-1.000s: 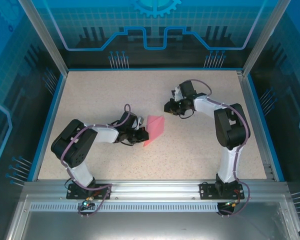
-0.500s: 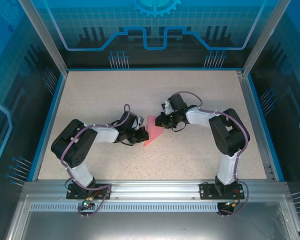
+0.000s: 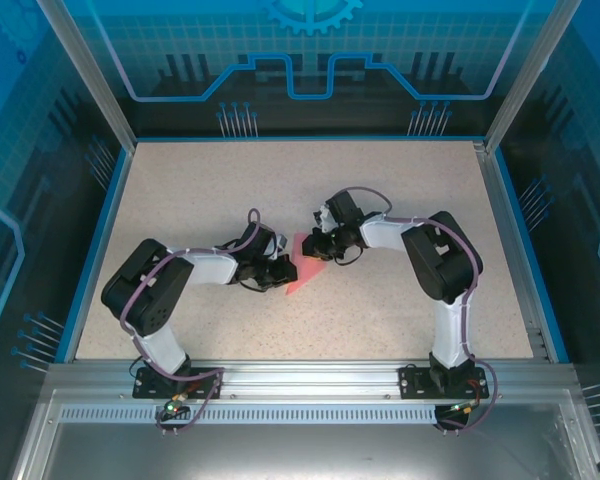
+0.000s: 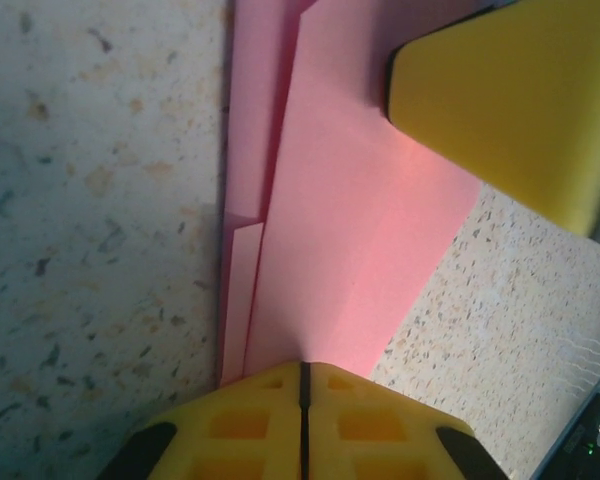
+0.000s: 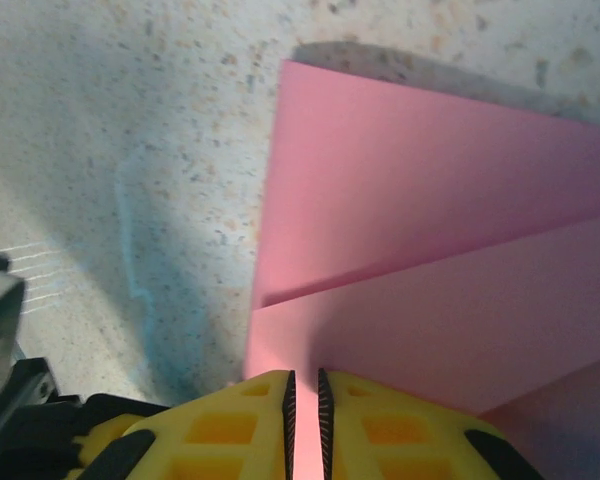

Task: Fold a paper plane with a square sheet of paper (pick it up from the middle)
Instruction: Fourth fold the wing at the center of the table.

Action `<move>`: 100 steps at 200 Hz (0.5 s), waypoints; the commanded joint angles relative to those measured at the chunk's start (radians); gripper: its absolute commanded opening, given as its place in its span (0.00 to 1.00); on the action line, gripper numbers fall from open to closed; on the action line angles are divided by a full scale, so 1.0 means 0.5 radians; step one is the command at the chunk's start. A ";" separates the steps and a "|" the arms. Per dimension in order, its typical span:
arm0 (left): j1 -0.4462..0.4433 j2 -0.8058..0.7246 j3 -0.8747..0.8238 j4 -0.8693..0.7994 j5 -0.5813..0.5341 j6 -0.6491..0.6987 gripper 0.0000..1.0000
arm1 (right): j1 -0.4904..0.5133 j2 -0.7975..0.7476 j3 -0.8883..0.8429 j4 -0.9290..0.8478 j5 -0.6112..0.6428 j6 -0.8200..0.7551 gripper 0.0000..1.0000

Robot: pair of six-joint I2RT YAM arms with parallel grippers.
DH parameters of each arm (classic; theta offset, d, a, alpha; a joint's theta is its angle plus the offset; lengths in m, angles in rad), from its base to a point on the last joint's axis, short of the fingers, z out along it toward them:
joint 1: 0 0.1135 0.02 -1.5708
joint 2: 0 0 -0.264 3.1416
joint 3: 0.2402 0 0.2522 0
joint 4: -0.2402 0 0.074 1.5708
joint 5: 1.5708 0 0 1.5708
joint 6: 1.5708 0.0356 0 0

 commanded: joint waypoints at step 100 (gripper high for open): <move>0.118 -0.147 0.163 -0.444 -0.013 0.022 0.35 | -0.037 0.050 -0.107 0.060 -0.059 -0.006 0.16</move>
